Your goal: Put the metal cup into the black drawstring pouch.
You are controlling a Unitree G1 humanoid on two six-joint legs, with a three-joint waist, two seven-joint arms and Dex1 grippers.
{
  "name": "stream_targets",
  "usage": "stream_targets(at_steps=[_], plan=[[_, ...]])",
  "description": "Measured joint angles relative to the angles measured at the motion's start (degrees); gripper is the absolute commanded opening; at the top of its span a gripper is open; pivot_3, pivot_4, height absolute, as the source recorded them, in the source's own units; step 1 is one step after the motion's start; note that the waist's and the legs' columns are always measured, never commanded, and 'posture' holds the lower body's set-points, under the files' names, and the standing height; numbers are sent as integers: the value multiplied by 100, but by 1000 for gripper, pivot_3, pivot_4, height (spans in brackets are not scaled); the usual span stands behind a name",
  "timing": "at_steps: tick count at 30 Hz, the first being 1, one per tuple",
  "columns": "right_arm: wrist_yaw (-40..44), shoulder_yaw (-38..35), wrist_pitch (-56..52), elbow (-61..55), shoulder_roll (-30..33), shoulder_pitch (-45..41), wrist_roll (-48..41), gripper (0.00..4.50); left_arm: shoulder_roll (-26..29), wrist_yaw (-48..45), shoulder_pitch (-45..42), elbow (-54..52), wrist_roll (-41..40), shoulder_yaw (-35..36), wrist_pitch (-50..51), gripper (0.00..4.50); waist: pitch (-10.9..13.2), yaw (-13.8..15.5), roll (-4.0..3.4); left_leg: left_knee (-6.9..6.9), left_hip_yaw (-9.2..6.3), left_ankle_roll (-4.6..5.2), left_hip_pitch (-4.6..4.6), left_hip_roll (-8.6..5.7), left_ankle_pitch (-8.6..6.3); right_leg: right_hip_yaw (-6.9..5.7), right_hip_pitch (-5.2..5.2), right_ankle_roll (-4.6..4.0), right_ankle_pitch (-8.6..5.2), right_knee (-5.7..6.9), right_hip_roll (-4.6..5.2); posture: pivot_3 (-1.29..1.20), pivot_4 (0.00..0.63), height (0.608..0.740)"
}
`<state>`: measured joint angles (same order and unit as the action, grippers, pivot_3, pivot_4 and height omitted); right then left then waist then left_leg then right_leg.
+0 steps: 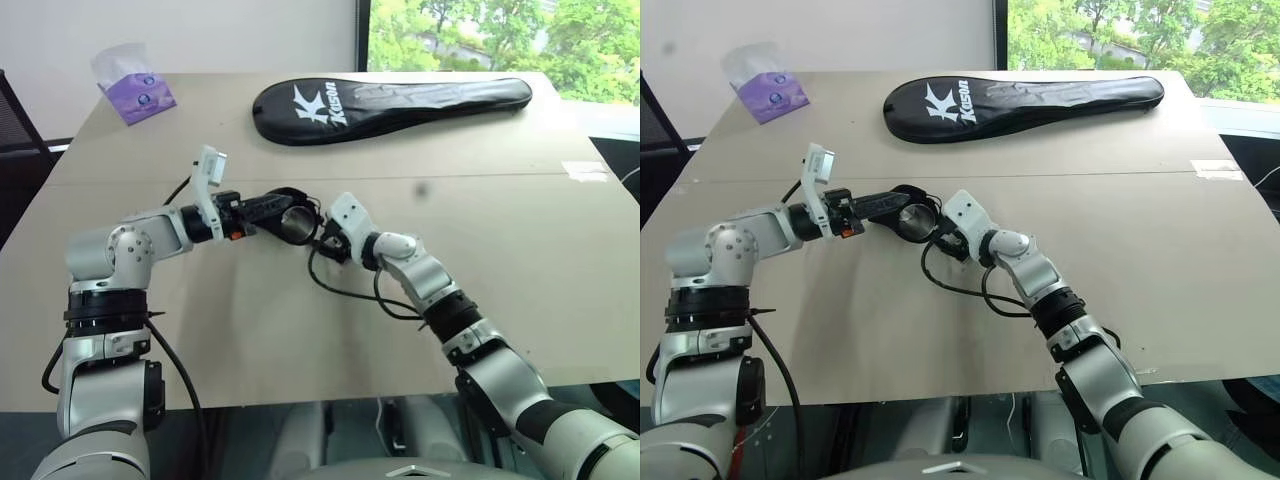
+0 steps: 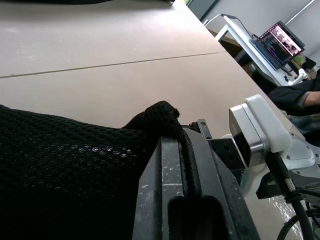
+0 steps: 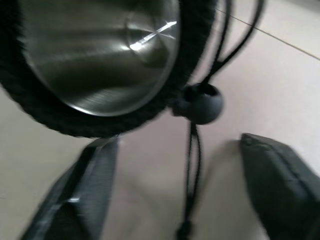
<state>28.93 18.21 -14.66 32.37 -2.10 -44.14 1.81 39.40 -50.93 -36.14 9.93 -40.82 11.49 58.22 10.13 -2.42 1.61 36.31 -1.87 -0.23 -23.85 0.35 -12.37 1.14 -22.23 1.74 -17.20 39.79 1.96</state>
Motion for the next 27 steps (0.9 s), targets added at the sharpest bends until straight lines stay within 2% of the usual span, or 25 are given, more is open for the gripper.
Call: stream_targets(at_steps=[5, 10, 13, 15, 18, 23, 27], plan=[[-110, 182, 312, -58, 206, 65, 320, 121, -1, 102, 248, -258, -119, 179, 64, 0, 0, 28, 0, 2, -7, 1, 1, -3, 0, -1, 4, 0, 0, 3, 5, 0, 150, 740], [-305, 328, 371, -718, 870, 353, 832, 50, -34, 152, 490, -495, -194, 220, 30, 0, 0, 64, 1, 6, -14, 2, 0, -8, 0, -1, 10, 1, 0, 2, 9, 0, 150, 740], [-341, 280, 146, -1293, 1304, 621, 1044, 0, -16, 13, 633, -615, -93, 111, -216, 868, 0, 49, 0, 5, -13, 1, -2, -6, 0, 2, 8, 0, 0, 2, 6, 0, 150, 740], [-330, 210, -73, -1841, 1709, 818, 1241, 0, 12, -205, 688, -795, -79, -50, -398, 1651, 2, 48, -2, 5, -13, 1, -6, -6, 1, 5, 6, 0, 0, 1, 7, 0, 150, 740], [-170, 41, -447, -2949, 2378, 939, 1499, 0, -30, -321, 506, -1036, 36, -355, -641, 3149, 3, 51, -4, 5, -11, 2, -8, -6, 0, 5, 5, 0, 0, -1, 5, 0, 150, 740], [211, -17, -975, -4366, 2638, 939, 1646, 0, -455, -328, -236, -1290, 149, -895, -842, 3149, 2, 29, -3, 6, -5, 16, -6, -4, -8, -1, 7, 1, 0, 1, -9, 0, 150, 740], [496, 135, -1521, -5127, 2663, 936, 1780, 0, -880, -327, -586, -920, 587, -1400, -1272, 3149, 2, 13, -3, 9, -1, 16, -5, -4, -8, 0, 6, 1, 0, 1, -15, 0, 150, 740]])
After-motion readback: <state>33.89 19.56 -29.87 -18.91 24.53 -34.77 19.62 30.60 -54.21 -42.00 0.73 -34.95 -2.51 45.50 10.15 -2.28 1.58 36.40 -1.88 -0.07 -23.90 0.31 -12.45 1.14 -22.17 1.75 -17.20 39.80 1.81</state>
